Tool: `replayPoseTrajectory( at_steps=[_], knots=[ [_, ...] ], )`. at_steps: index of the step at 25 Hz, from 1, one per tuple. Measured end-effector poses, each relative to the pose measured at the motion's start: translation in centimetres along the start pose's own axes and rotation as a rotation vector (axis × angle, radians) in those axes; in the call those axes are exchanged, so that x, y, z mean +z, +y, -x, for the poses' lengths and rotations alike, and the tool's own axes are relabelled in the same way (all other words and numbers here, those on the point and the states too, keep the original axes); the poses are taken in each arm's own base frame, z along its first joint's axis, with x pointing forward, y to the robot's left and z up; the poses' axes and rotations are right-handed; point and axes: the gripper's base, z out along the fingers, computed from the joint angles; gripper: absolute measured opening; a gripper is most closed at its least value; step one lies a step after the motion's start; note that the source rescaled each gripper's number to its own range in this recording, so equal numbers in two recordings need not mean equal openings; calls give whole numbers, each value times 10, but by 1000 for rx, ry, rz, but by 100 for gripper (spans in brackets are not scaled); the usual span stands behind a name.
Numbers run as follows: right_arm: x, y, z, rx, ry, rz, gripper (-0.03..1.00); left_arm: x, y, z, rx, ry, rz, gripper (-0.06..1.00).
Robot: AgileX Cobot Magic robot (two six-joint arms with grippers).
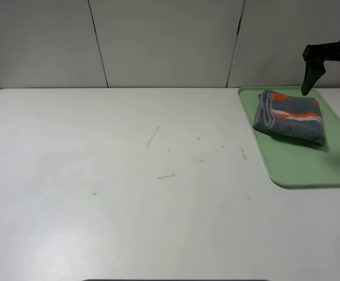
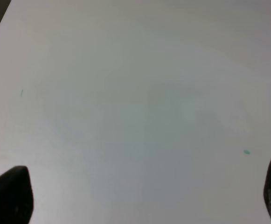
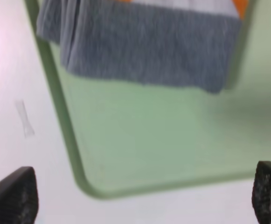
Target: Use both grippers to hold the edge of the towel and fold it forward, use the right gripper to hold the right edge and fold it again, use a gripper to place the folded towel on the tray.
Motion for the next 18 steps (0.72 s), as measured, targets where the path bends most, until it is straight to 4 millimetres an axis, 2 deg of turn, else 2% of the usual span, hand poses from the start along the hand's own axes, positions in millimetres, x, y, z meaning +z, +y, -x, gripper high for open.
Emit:
replayPoseTrajectory(
  at_steps=[6, 16, 17, 18],
  knots=[
    [-27, 0, -46, 10, -17, 28, 100, 0, 0, 0, 0, 0, 0, 100],
    [-54, -3, -135, 19, -69, 62, 100, 0, 0, 0, 0, 1, 0, 100],
    [-54, -3, -135, 19, -69, 62, 100, 0, 0, 0, 0, 1, 0, 100],
    [-59, -5, -155, 19, -94, 65, 100, 0, 0, 0, 0, 1, 0, 100]
  ],
)
